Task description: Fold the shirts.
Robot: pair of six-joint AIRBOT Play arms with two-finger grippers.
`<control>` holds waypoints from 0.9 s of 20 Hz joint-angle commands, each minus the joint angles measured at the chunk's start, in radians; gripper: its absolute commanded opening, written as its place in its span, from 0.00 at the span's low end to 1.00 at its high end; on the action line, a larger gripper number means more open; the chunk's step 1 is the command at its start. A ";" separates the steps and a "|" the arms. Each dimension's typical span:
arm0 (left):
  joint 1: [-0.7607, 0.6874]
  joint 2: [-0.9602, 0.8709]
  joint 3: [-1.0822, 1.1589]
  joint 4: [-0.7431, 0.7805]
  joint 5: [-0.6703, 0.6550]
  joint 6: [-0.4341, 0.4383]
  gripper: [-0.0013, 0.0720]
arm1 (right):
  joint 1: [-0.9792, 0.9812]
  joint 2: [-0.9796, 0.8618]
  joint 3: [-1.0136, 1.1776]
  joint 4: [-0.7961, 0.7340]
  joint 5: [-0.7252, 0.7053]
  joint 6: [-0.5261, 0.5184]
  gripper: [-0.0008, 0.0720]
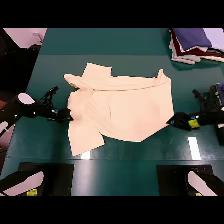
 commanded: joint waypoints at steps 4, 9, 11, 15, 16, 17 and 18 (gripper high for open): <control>-0.001 0.014 0.054 -0.001 0.002 -0.002 0.05 | 0.002 -0.104 -0.161 0.171 -0.120 0.000 0.63; -0.001 0.019 0.060 -0.001 -0.014 -0.002 0.05 | 0.019 -0.229 -0.122 0.293 -0.188 -0.110 0.40; -0.001 0.023 0.060 -0.001 -0.028 -0.003 0.05 | 0.057 -0.244 -0.074 0.292 -0.192 -0.147 0.03; -0.001 0.161 0.142 0.001 -0.024 -0.003 0.05 | 0.105 -0.138 0.112 0.293 -0.176 -0.140 0.03; -0.001 0.208 0.201 0.002 -0.030 -0.003 0.05 | 0.105 -0.093 0.178 0.292 -0.177 -0.133 0.03; -0.001 0.254 0.278 0.002 -0.036 -0.003 0.05 | 0.105 -0.043 0.257 0.291 -0.181 -0.126 0.03; -0.001 0.298 0.363 0.001 -0.041 -0.003 0.05 | 0.105 -0.002 0.336 0.288 -0.187 -0.124 0.03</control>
